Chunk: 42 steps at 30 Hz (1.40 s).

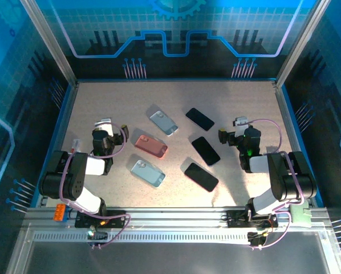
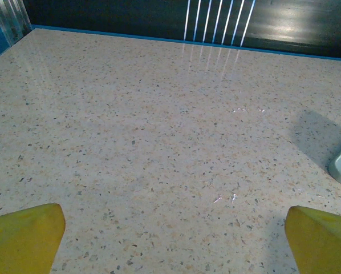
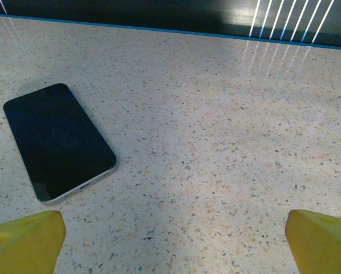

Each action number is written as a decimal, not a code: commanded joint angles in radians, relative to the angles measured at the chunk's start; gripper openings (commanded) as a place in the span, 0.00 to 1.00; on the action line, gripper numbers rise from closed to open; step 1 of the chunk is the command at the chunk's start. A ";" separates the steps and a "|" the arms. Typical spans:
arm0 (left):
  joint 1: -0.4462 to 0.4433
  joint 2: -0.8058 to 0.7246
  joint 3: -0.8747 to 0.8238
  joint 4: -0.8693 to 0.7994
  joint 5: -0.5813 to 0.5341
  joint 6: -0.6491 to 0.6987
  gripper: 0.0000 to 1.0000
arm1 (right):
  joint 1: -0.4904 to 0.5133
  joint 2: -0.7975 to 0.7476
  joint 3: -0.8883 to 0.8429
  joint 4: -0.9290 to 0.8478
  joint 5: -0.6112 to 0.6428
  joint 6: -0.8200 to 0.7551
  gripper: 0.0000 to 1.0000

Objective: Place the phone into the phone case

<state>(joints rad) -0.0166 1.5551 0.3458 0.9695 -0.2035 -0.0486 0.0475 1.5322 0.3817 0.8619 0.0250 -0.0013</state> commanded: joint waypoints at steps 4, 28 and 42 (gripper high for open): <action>0.004 -0.002 0.023 -0.018 0.032 0.025 0.99 | 0.004 0.007 0.022 0.015 0.001 -0.009 1.00; -0.180 -0.409 0.368 -0.979 -0.044 -0.335 0.83 | 0.336 -0.296 0.358 -0.981 0.306 0.164 0.87; -0.256 -0.388 0.374 -1.090 0.097 -0.509 0.82 | 0.352 -0.214 0.380 -1.177 0.098 0.247 0.97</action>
<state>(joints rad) -0.2672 1.1584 0.7162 -0.0906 -0.1535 -0.5083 0.3874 1.2854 0.7250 -0.2520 0.1699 0.2256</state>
